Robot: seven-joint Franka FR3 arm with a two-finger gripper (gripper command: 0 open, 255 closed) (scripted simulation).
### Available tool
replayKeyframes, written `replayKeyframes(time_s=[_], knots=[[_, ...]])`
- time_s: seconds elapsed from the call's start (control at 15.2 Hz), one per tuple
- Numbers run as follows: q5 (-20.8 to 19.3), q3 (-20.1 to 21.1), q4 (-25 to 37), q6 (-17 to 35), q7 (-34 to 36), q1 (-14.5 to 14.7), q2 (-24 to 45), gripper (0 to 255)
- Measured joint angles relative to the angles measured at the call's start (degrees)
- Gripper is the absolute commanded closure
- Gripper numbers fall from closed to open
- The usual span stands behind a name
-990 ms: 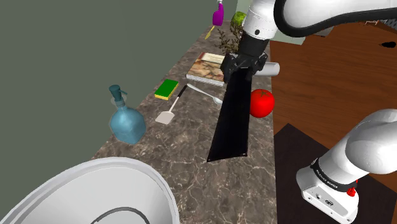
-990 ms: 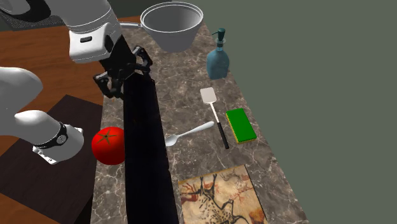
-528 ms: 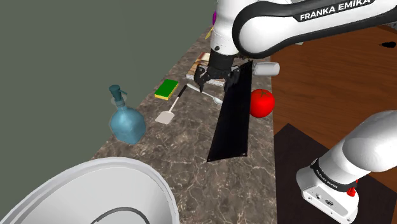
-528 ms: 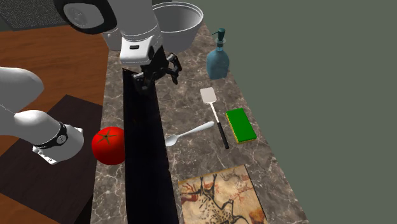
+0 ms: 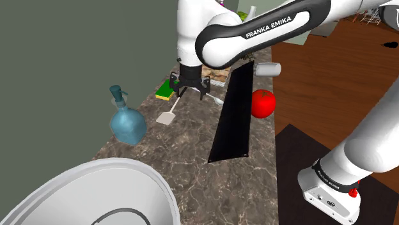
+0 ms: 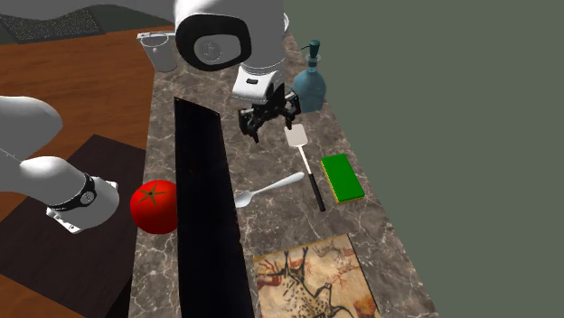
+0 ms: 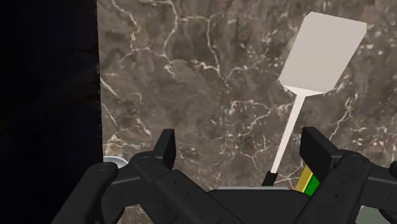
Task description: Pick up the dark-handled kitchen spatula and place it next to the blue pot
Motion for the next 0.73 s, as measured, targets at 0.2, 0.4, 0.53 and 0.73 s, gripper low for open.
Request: replayKeyframes(time_s=[0.2,0.4,0.53,0.73], knots=[[-5.53,-1.65,7.26,-1.84,8.35,3.36,8.43,0],[-9.47,-4.22,15.84,-4.47,14.95,7.4,16.62,0],[-10.91,-5.58,20.01,-5.58,17.51,9.3,20.47,0],[-11.98,-6.5,21.07,-4.65,18.48,10.05,22.79,0]])
